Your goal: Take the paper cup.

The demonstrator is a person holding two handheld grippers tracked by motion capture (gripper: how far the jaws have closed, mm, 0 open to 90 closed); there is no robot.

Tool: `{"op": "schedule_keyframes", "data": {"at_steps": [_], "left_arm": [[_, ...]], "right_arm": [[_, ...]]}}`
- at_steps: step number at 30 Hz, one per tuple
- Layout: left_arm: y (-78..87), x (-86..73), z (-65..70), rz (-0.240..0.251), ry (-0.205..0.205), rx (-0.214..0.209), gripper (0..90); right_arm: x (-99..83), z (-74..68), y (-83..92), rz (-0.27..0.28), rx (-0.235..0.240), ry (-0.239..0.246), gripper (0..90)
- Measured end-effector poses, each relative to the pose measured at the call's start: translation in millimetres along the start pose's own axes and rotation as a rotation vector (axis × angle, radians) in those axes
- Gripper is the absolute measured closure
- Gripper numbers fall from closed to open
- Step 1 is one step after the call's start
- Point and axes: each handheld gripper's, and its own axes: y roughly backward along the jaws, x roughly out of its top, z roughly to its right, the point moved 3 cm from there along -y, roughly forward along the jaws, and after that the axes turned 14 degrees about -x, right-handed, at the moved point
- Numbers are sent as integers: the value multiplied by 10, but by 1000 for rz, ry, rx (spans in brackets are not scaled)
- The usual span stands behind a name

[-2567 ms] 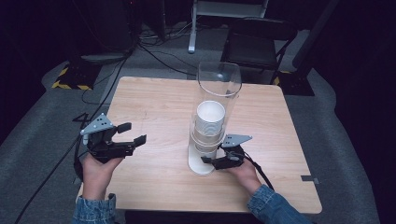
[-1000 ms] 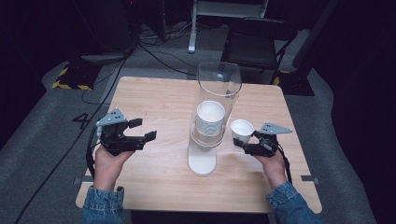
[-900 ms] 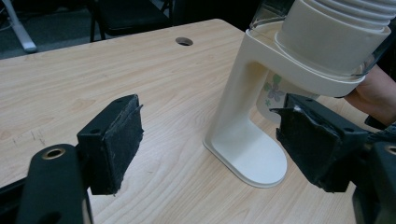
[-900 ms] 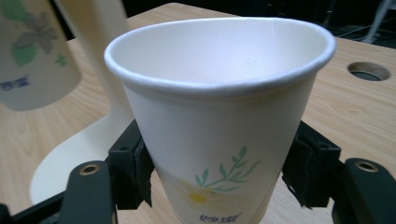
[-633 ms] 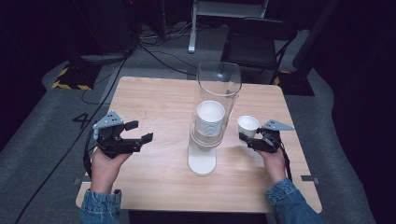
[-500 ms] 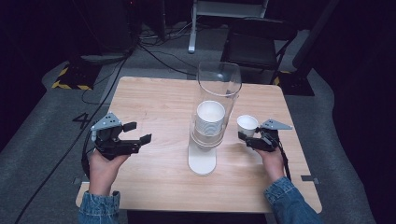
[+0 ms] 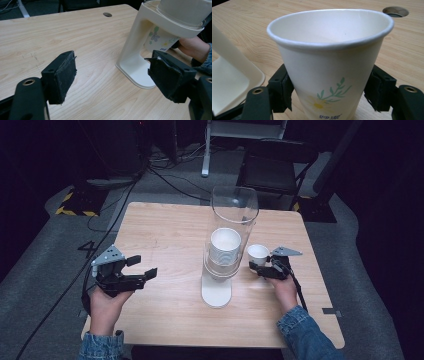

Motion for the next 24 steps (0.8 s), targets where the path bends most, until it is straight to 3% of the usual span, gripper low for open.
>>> {"op": "schedule_keyframes", "data": {"at_steps": [20,24], "left_arm": [[-23,-6,-7,-6,6,-3,223],[-22,0,-10,-6,3,-6,223]], "right_arm": [[-53,-86,-85,-40,14,62,301],[-82,-115,-114,-67,32,77,279]]}}
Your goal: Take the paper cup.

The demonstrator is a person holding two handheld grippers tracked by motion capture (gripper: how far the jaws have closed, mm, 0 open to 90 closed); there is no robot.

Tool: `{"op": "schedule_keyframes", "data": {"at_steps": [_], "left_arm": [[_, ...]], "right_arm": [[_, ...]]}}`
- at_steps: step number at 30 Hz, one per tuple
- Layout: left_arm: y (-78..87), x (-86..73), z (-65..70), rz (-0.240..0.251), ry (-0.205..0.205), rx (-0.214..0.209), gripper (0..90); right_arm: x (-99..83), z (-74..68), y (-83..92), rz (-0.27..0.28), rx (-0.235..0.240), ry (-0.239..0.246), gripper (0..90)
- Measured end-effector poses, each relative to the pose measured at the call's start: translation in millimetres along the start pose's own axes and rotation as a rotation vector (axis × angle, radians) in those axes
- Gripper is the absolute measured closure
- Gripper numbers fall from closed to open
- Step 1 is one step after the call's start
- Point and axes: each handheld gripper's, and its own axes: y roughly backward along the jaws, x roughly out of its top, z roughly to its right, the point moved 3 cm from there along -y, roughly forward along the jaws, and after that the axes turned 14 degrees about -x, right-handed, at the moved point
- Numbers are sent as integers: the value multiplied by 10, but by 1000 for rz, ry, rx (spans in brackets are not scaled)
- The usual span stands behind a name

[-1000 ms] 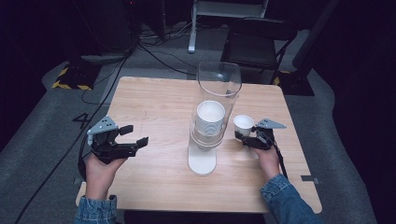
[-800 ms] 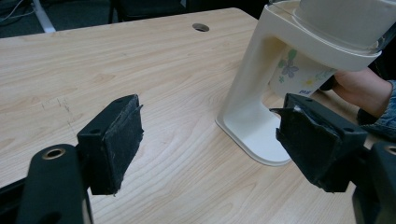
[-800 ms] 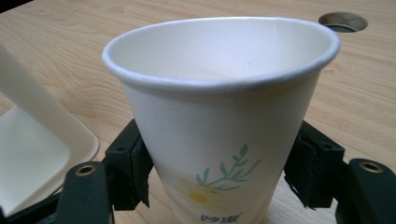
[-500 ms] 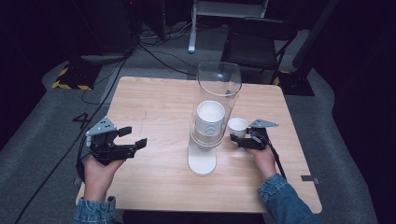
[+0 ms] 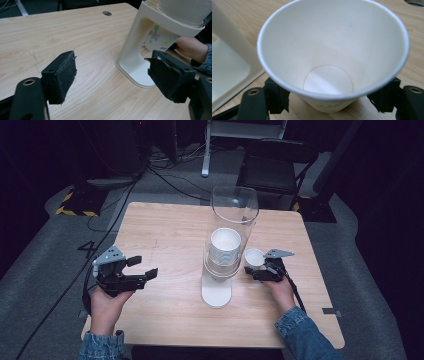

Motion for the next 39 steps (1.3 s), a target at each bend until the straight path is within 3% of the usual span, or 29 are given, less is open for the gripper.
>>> {"op": "schedule_keyframes", "data": {"at_steps": [3,8,9,10,12,14,17,20,23,24,25,34,37,39], "left_arm": [[-7,7,-4,2,-1,-1,223],[-22,10,-8,-2,1,-7,223],[-27,11,-6,-4,1,-11,223],[-25,12,-8,-5,-1,-13,223],[-24,13,-9,-3,-2,-11,223],[-15,11,-7,-3,-3,-9,223],[0,4,0,-1,-2,-6,223],[23,-12,4,-3,-4,-2,223],[44,-20,11,2,-1,1,223],[44,-20,11,2,-1,1,223],[51,-22,13,2,-1,1,223],[41,-37,18,-8,-1,7,223],[66,-32,23,2,-7,22,224],[70,-32,20,0,-7,25,223]], "right_arm": [[12,-18,-1,19,-45,13,225],[45,-33,35,12,-32,1,120],[66,-27,61,19,-20,0,27],[80,-15,76,27,-18,-3,0],[91,-7,95,24,-15,-7,0],[141,32,196,63,-1,-32,0],[231,54,338,145,4,-27,0],[354,70,494,166,30,-14,0],[498,158,729,199,59,-46,0],[498,158,729,199,59,-46,0],[574,221,895,227,60,-66,0],[744,352,1352,298,99,-81,0],[826,367,1563,333,144,-89,0],[847,369,1635,332,129,-75,0]]}}
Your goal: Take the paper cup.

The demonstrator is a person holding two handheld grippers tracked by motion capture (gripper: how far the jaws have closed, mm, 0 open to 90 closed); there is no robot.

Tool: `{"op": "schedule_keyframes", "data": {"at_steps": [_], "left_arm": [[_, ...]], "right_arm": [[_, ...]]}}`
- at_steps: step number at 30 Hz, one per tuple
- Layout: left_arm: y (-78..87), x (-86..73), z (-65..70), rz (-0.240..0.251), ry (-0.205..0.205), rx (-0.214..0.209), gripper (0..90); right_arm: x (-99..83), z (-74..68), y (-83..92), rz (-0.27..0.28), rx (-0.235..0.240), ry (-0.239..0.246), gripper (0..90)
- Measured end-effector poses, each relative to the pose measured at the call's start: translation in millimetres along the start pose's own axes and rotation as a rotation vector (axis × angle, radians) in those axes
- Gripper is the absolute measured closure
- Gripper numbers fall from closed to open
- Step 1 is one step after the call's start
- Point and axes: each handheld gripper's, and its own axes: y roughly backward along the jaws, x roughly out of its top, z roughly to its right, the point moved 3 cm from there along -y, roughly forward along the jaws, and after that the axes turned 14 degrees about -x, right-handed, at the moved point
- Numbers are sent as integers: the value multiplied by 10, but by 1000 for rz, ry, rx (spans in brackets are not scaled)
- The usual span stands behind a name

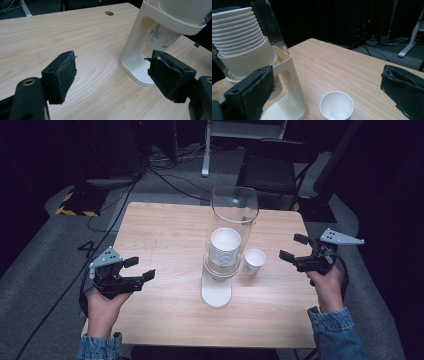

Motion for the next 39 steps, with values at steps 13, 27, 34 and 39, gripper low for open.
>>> {"op": "schedule_keyframes", "data": {"at_steps": [13,27,34,39], "left_arm": [[72,-33,-69,-12,7,66,226],[97,-112,-164,-9,25,109,210],[86,-128,-186,-10,35,110,209],[81,-130,-196,-11,36,110,209]], "right_arm": [[34,137,289,-121,-110,128,154],[-24,440,428,-116,-153,29,156],[-96,536,421,-164,-209,59,155],[-147,568,362,-185,-201,48,154]]}}
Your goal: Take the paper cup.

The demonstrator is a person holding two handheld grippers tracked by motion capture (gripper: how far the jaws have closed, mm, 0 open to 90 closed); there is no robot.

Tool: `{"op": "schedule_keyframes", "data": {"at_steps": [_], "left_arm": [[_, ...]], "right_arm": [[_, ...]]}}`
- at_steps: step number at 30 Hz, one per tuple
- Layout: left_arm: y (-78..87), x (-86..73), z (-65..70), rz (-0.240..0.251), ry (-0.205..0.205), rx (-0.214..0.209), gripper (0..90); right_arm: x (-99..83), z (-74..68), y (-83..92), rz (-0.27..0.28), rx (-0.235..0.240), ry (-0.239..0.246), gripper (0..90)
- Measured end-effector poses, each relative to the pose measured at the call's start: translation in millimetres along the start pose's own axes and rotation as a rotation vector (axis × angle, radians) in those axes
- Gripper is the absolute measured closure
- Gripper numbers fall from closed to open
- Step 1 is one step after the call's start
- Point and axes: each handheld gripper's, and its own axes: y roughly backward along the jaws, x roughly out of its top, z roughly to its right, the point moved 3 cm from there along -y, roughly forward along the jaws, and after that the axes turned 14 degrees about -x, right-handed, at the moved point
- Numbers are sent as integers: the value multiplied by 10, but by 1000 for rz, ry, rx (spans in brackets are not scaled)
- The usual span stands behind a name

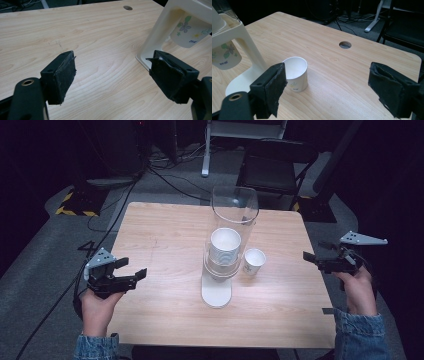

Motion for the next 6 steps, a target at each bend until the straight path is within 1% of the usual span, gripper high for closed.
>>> {"op": "schedule_keyframes", "data": {"at_steps": [6], "left_arm": [[-2,0,0,2,2,-2,209]], "right_arm": [[4,-15,-16,3,1,1,154]]}}
